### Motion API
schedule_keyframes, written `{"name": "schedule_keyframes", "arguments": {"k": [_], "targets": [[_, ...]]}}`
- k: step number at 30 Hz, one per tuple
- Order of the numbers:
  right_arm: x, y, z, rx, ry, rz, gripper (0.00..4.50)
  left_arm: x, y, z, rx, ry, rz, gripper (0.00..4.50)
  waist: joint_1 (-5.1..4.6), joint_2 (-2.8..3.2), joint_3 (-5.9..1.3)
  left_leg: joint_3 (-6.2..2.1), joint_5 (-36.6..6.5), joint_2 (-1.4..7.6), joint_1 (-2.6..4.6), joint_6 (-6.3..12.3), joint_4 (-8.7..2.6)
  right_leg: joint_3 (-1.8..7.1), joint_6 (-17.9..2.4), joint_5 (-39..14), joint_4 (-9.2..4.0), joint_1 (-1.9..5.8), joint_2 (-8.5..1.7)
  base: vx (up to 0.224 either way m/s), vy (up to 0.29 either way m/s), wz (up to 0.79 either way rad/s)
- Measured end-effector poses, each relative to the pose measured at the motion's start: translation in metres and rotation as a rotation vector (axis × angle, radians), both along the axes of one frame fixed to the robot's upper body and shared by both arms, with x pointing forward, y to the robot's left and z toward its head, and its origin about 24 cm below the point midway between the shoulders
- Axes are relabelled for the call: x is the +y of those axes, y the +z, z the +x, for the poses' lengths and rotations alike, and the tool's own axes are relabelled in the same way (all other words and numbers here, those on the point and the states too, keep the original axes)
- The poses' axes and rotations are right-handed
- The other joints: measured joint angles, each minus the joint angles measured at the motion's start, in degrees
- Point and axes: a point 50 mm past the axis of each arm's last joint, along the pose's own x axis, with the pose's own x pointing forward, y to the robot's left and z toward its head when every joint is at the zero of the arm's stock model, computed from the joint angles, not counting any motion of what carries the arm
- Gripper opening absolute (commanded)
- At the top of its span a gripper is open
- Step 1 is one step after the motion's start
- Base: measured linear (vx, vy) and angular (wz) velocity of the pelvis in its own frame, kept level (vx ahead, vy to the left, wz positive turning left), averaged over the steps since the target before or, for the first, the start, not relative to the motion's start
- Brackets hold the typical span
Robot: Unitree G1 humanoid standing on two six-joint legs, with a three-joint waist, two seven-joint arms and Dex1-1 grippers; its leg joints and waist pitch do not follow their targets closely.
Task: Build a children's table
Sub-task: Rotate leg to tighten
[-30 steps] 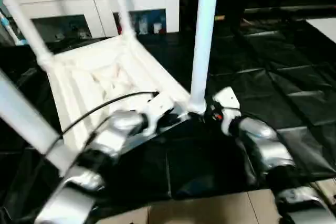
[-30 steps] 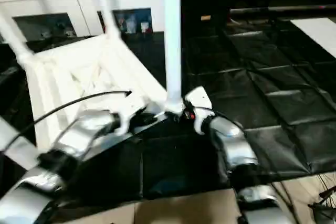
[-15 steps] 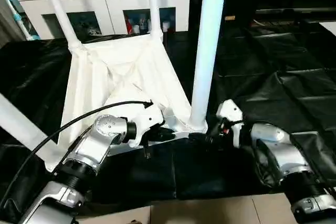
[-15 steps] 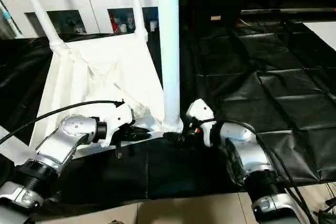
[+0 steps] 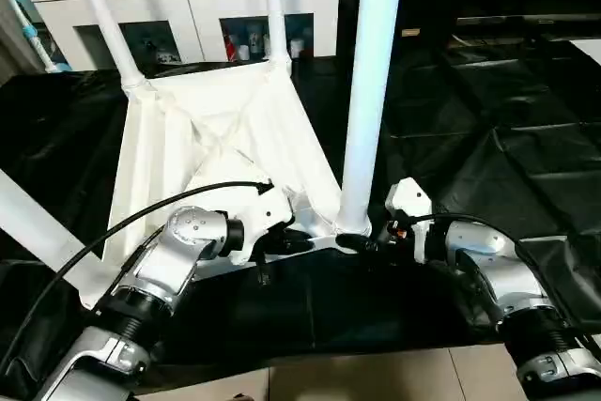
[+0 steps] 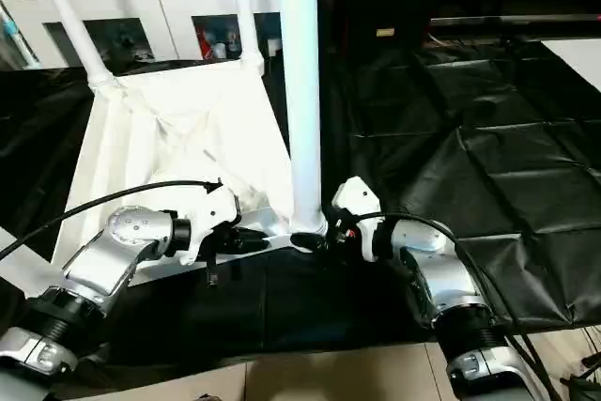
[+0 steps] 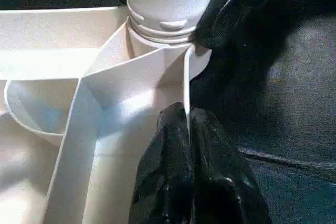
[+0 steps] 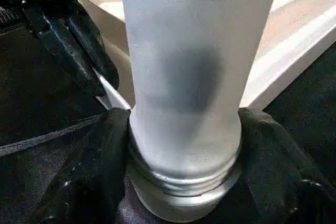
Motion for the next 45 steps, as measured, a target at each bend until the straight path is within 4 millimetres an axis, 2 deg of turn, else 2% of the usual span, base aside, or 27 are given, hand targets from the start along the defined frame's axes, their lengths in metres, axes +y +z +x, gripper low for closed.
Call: {"name": "schedule_keyframes", "arguments": {"k": [12, 17, 19, 23, 26, 33, 34, 42, 44, 45], "targets": [[0.004, -0.002, -0.001, 0.003, -0.006, 0.016, 2.7, 0.0, 0.0, 0.0, 0.01, 0.007, 0.002, 0.0, -0.05, 0.06, -0.04, 0.0, 0.0, 0.0, 0.03, 0.02, 0.04, 0.0, 0.0, 0.0, 0.06, 0.02, 0.0, 0.0, 0.0, 0.0], [0.013, -0.011, 0.011, -0.014, -0.24, 0.028, 2.7, -0.013, -0.004, 0.015, 0.003, 0.136, 0.005, 0.0, -0.94, 0.05, -0.11, 0.0, -0.1, -0.02, 0.42, -0.25, 0.18, 0.1, -0.1, 0.1, 0.23, 0.34, 0.0, 0.0, 0.0, 0.0], [0.017, -0.012, 0.018, 0.0, -0.352, 0.045, 2.7, -0.026, -0.005, 0.023, -0.001, 0.199, -0.007, 0.0, -1.37, 0.07, -0.12, -0.03, -0.1, -0.13, 0.48, -0.25, 0.18, 0.19, 0.1, -0.1, 0.17, 0.45, -0.02, 0.0, 0.0, 0.0], [0.022, -0.012, 0.031, 0.024, -0.559, 0.05, 2.69, -0.05, -0.006, 0.033, -0.016, 0.302, -0.021, 0.0, -1.62, 0.18, -0.14, -0.06, -0.1, -0.24, 0.45, -0.23, 0.17, 0.31, 0.2, -0.1, -0.11, 0.57, -0.04, 0.0, 0.0, 0.0], [0.023, -0.012, 0.035, 0.026, -0.632, 0.048, 2.69, -0.06, -0.006, 0.036, -0.026, 0.328, -0.024, 0.0, -1.63, 0.21, -0.17, -0.08, -0.1, -0.28, 0.45, -0.21, 0.17, 0.33, 0.2, -0.1, -0.19, 0.63, -0.06, 0.0, 0.0, 0.0], [0.024, -0.012, 0.034, 0.013, -0.651, 0.045, 2.69, -0.06, -0.009, 0.036, -0.037, 0.323, -0.025, 0.0, -1.62, 0.53, -0.38, -0.19, -0.1, -0.29, 0.48, -0.21, 0.12, 0.26, 0.1, 0.0, -0.16, 0.75, -0.06, 0.0, 0.0, 0.0], [0.024, -0.013, 0.033, 0.012, -0.653, 0.048, 3.25, -0.06, -0.01, 0.035, -0.039, 0.317, -0.027, 0.0, -1.61, 0.54, -0.39, -0.21, -0.1, -0.28, 0.49, -0.21, 0.11, 0.23, 0.1, 0.0, -0.16, 0.75, -0.06, 0.0, 0.0, 0.0], [0.021, -0.012, 0.028, 0.006, -0.646, 0.082, 3.83, -0.061, -0.01, 0.035, -0.051, 0.297, -0.04, 0.0, -1.38, 0.5, -0.36, -0.23, -0.1, -0.3, 0.39, -0.21, 0.07, 0.24, 0.2, -0.1, -0.22, 0.73, -0.07, 0.0, 0.0, 0.0], [0.014, -0.011, 0.024, 0.006, -0.612, 0.098, 3.92, -0.063, -0.009, 0.035, -0.053, 0.29, -0.043, 0.0, -1.18, 0.5, -0.35, -0.23, -0.1, -0.33, 0.35, -0.21, 0.06, 0.27, 0.2, -0.1, -0.25, 0.74, -0.09, 0.0, 0.0, 0.0], [0.003, -0.009, 0.02, -0.002, -0.581, 0.093, 3.92, -0.065, -0.008, 0.035, -0.056, 0.285, -0.047, 0.0, -0.87, 0.52, -0.35, -0.23, -0.1, -0.34, 0.3, -0.2, 0.06, 0.27, 0.2, -0.1, -0.29, 0.76, -0.09, 0.0, 0.0, 0.0]]}}
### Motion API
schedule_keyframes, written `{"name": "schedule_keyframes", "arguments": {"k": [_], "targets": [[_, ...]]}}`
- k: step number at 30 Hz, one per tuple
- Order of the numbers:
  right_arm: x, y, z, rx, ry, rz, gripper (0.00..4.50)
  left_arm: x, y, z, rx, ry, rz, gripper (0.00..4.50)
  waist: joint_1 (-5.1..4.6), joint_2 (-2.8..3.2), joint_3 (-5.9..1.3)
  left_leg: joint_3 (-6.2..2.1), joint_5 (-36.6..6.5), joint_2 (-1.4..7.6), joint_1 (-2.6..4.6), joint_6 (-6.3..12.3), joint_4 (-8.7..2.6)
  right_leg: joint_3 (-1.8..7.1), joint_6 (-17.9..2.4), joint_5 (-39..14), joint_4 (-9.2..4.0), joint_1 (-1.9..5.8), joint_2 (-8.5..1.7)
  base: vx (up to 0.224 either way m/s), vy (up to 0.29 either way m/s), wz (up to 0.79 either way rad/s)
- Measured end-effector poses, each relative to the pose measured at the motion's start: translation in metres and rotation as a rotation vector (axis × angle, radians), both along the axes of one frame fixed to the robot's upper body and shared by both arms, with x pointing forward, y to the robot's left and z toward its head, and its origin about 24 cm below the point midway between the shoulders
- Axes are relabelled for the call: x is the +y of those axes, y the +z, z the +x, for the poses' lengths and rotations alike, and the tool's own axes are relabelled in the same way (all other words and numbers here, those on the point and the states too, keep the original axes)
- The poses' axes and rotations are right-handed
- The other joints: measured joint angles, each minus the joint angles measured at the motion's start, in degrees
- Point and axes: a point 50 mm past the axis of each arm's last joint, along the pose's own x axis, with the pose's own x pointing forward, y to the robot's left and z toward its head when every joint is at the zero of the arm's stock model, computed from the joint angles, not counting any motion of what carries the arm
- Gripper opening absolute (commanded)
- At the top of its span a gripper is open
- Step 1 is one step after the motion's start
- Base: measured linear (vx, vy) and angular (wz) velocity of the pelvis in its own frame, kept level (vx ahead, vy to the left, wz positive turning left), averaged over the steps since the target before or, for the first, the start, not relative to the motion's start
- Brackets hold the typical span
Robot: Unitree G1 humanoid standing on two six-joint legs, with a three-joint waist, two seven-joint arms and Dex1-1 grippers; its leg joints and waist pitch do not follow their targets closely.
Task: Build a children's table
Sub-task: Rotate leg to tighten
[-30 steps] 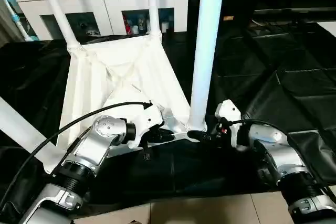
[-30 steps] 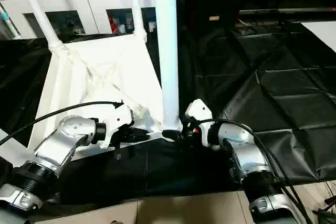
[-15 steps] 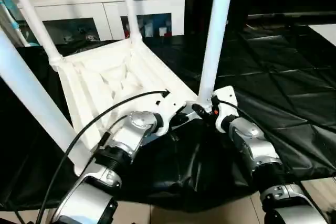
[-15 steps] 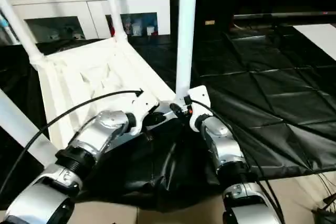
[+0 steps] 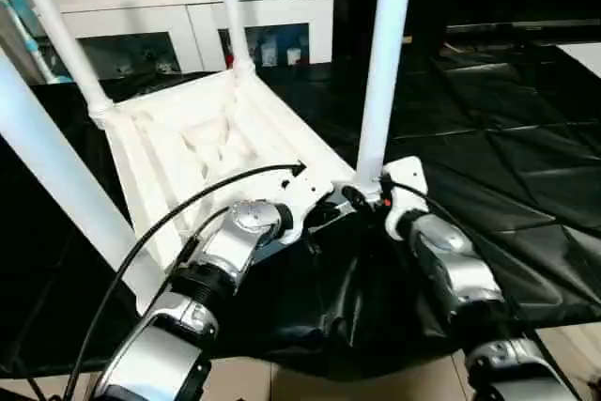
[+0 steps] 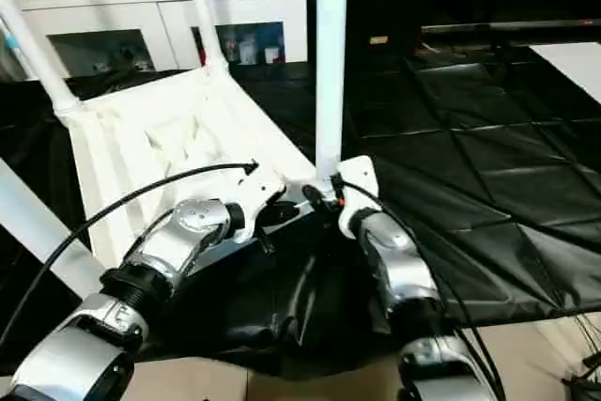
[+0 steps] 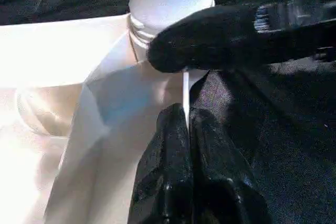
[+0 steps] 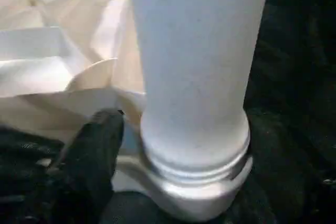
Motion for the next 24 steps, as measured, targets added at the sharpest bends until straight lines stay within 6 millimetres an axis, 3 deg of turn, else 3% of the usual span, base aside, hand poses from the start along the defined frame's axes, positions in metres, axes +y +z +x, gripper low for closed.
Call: {"name": "schedule_keyframes", "arguments": {"k": [2, 4, 5, 10, 19, 24], "targets": [[-0.02, 0.004, -0.015, -0.008, 0.117, -0.006, 3.92, -0.003, 0.0, -0.001, -0.01, -0.012, -0.001, 0.0, 0.53, 0.02, 0.01, 0.09, 0.0, 0.0, 0.07, 0.02, -0.03, 0.12, 0.0, 0.0, -0.05, 0.15, 0.0, 0.0, 0.0, 0.0], [-0.022, 0.008, -0.02, -0.019, 0.194, 0.015, 3.92, -0.002, 0.0, 0.001, -0.014, 0.002, 0.002, 0.0, 0.16, 0.07, 0.01, 0.08, 0.0, 0.02, 0.0, 0.03, -0.08, 0.06, 0.0, 0.0, -0.04, 0.16, 0.0, 0.0, 0.0, 0.0], [-0.021, 0.01, -0.023, -0.025, 0.227, 0.019, 3.96, -0.003, 0.001, 0.001, -0.016, 0.01, -0.001, 0.27, 0.13, 0.09, 0.0, 0.04, 0.0, 0.03, -0.01, 0.02, -0.11, 0.01, 0.1, -0.1, -0.04, 0.16, 0.0, 0.0, 0.0, 0.0], [-0.031, 0.022, -0.029, -0.044, 0.317, -0.001, 3.98, -0.004, 0.002, -0.001, 0.01, 0.034, -0.093, 0.68, 0.89, 0.1, 0.03, 0.03, 0.1, 0.05, -0.13, 0.18, -0.09, -0.04, 0.0, 0.0, -0.02, -0.07, 0.0, 0.0, 0.0, 0.0], [-0.009, 0.027, -0.02, -0.074, 0.312, 0.058, 3.98, 0.024, 0.008, -0.02, 0.012, -0.033, -0.138, 1.41, 0.71, 0.04, 0.06, 0.09, 0.2, 0.38, -1.71, 0.58, 0.23, -0.25, 0.0, 0.0, 0.39, -1.67, 0.13, 0.0, 0.0, 0.0], [-0.005, 0.028, -0.015, -0.068, 0.326, 0.06, 3.98, 0.051, 0.008, -0.039, 0.029, -0.031, -0.125, 1.87, 0.2, -0.14, 0.15, 0.15, 0.2, 0.5, -1.69, 0.55, 0.35, -0.3, 0.0, 0.0, 0.46, -1.64, 0.15, 0.0, 0.0, 0.0]]}}
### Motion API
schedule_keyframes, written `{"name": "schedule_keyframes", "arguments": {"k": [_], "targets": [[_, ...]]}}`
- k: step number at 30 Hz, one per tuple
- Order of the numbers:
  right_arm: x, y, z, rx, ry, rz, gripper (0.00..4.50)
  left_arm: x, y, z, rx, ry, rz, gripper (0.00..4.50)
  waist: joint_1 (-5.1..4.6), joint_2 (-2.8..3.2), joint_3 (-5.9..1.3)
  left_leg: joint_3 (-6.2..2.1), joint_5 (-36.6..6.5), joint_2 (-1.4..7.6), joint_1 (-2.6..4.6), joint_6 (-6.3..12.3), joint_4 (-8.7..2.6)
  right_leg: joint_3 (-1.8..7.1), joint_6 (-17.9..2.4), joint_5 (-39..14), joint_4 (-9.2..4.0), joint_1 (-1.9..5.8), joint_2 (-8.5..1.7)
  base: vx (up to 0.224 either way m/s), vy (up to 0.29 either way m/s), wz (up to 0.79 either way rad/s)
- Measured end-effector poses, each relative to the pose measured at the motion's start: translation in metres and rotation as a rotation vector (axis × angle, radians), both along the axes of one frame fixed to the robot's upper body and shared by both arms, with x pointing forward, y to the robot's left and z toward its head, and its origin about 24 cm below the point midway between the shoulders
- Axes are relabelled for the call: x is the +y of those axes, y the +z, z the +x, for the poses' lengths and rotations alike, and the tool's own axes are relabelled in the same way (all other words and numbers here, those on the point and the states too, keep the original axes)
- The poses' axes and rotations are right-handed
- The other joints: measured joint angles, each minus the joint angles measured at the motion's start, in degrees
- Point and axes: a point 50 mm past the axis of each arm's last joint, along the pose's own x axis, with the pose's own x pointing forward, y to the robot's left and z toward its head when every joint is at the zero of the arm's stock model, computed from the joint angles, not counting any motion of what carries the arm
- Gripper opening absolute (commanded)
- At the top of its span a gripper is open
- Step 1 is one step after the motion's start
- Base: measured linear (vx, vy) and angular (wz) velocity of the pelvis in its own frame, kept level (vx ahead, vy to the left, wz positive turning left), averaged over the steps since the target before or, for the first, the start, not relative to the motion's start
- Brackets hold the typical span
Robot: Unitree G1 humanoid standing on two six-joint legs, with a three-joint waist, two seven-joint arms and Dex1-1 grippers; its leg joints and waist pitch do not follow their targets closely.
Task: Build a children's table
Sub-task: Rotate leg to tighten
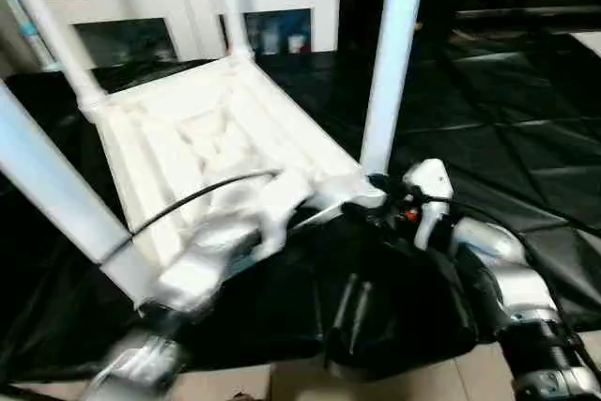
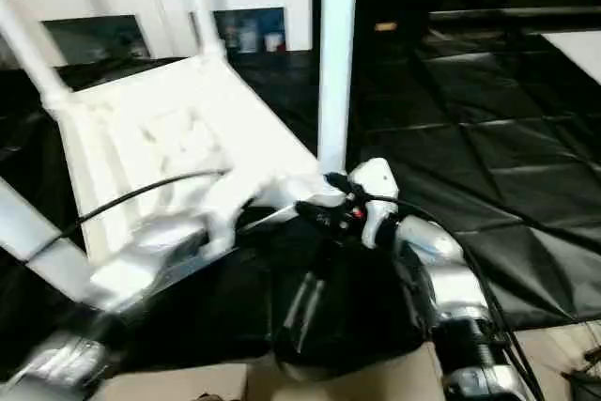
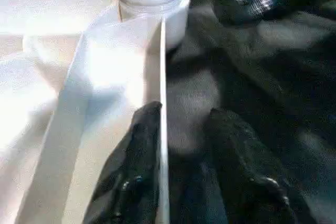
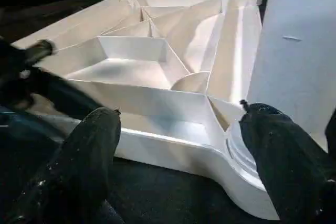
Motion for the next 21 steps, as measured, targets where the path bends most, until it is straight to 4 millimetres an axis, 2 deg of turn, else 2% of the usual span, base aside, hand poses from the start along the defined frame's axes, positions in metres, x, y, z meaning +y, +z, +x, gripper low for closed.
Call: {"name": "schedule_keyframes", "arguments": {"k": [4, 5, 9, 10, 13, 15, 19, 21], "targets": [[0.003, 0.002, 0.001, 0.001, 0.037, 0.004, 3.98, 0.008, 0.0, -0.008, 0.012, 0.024, -0.005, 2.01, -0.5, -0.26, 0.17, 0.07, 0.0, 0.0, 0.07, -0.02, 0.07, 0.06, 0.0, 0.0, 0.07, 0.03, -0.02, 0.0, 0.0, 0.0], [0.004, 0.002, 0.001, 0.002, 0.051, 0.005, 3.98, 0.011, 0.001, -0.01, 0.017, 0.029, -0.009, 2.32, -0.76, -0.33, 0.21, 0.07, 0.0, 0.01, 0.07, -0.02, 0.07, 0.05, 0.0, 0.0, 0.09, 0.01, -0.01, 0.0, 0.0, 0.0], [0.008, 0.004, 0.001, 0.007, 0.117, -0.004, 3.98, 0.018, 0.005, -0.021, 0.053, 0.024, -0.059, 2.44, -1.31, -0.38, 0.24, 0.09, 0.0, 0.08, 0.04, -0.01, 0.06, 0.02, 0.0, 0.0, 0.1, -0.03, 0.04, 0.0, 0.0, 0.0], [0.01, 0.004, 0.0, 0.009, 0.142, -0.01, 3.98, 0.019, 0.01, -0.027, 0.054, -0.01, -0.085, 2.62, -1.37, -0.44, 0.27, 0.09, 0.0, 0.1, 0.03, -0.01, 0.06, 0.01, 0.0, 0.0, 0.11, -0.04, 0.05, 0.0, 0.0, 0.0], [0.018, 0.007, 0.006, 0.004, 0.161, -0.013, 3.98, -0.001, 0.019, -0.048, 0.078, -0.187, -0.178, 2.85, -0.97, -0.51, 0.31, 0.11, 0.0, 0.1, 0.07, 0.0, 0.2, 0.04, 0.0, 0.0, 0.23, -0.02, 0.04, 0.0, 0.0, 0.0], [0.028, 0.01, 0.011, -0.01, 0.171, -0.001, 3.98, -0.01, 0.022, -0.054, 0.09, -0.233, -0.21, 2.92, -0.87, -0.71, 0.45, 0.12, 0.0, 0.14, 0.18, -0.03, 0.37, 0.06, 0.0, 0.0, 0.55, -0.01, 0.03, 0.0, 0.0, 0.0], [0.03, 0.013, 0.012, -0.02, 0.177, 0.004, 3.98, -0.014, 0.034, -0.041, 0.025, -0.127, -0.28, 3.27, -0.24, -1.26, 0.8, 0.2, -0.1, 0.16, 0.48, -0.36, 0.4, 0.16, 0.0, 0.0, 0.71, 0.33, 0.0, 0.0, 0.0, 0.0], [0.029, 0.014, 0.013, -0.021, 0.178, 0.007, 3.98, -0.014, 0.034, -0.042, 0.035, -0.137, -0.29, 3.3, -0.26, -1.28, 0.81, 0.22, -0.1, 0.13, 0.65, -0.37, 0.44, 0.23, 0.0, 0.0, 0.69, 0.51, -0.01, 0.0, 0.0, 0.0]]}}
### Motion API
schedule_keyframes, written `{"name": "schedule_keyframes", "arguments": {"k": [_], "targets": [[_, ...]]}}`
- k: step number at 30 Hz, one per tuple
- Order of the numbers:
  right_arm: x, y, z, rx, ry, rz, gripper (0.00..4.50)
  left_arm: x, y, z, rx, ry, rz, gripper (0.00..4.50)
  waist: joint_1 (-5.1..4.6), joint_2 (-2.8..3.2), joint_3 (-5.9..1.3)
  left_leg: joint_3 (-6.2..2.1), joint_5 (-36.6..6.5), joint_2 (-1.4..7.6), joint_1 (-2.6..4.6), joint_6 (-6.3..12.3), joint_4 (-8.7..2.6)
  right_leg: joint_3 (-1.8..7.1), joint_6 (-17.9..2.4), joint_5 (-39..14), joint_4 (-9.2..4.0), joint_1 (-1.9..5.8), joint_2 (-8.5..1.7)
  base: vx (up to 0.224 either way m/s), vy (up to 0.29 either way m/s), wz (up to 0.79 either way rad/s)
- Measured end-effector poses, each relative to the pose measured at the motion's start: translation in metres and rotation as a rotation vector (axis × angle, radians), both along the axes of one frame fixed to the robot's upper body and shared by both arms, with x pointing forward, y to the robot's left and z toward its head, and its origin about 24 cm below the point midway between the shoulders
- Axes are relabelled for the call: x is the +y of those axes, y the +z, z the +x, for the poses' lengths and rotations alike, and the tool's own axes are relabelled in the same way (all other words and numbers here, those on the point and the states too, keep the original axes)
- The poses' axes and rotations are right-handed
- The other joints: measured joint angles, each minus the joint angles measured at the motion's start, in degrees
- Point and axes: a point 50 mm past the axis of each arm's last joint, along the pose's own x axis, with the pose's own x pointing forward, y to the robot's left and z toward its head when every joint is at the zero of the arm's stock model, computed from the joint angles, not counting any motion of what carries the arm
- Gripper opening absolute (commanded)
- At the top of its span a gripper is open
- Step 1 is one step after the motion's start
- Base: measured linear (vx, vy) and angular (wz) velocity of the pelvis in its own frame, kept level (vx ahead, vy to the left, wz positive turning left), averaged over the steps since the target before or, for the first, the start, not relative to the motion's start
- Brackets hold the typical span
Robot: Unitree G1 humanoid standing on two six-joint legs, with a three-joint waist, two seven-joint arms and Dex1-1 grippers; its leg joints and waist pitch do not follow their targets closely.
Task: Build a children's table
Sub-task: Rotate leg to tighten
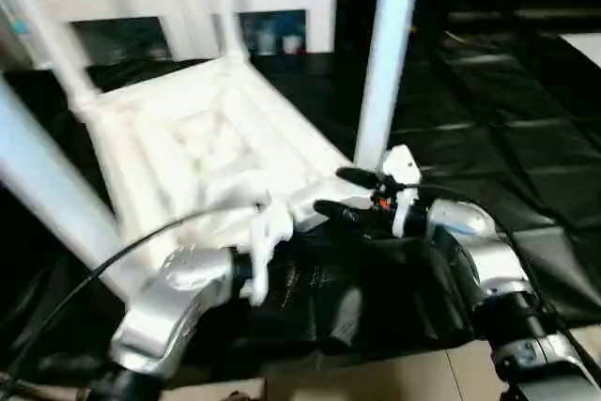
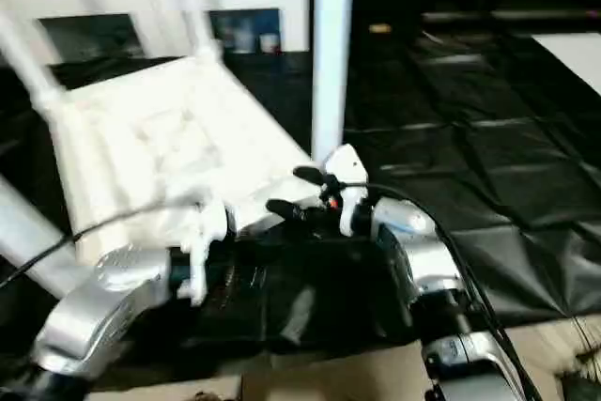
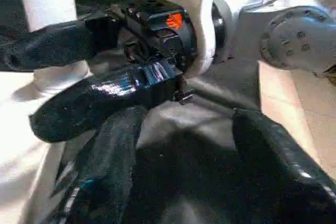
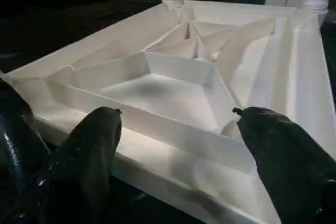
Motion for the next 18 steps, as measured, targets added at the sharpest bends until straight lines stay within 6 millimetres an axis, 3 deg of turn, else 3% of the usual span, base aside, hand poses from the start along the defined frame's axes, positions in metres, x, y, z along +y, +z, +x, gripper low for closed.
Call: {"name": "schedule_keyframes", "arguments": {"k": [7, 18], "targets": [[0.001, 0.001, 0.007, -0.009, -0.031, -0.017, 3.98, 0.005, -0.017, -0.016, 0.038, -0.116, 0.178, 4.09, -0.69, -0.02, -0.02, -0.02, 0.0, 0.01, 0.05, 0.0, 0.04, -0.03, 0.0, 0.0, 0.01, 0.02, 0.02, 0.0, 0.0, 0.0], [-0.007, 0.004, 0.043, -0.043, -0.365, -0.045, 3.98, 0.002, -0.018, -0.019, 0.022, -0.12, 0.209, 4.42, -0.36, -0.04, -0.01, -0.01, 0.0, 0.01, 0.04, 0.0, 0.16, -0.02, 0.0, 0.0, 0.11, 0.09, -0.02, 0.0, 0.0, 0.0]]}}
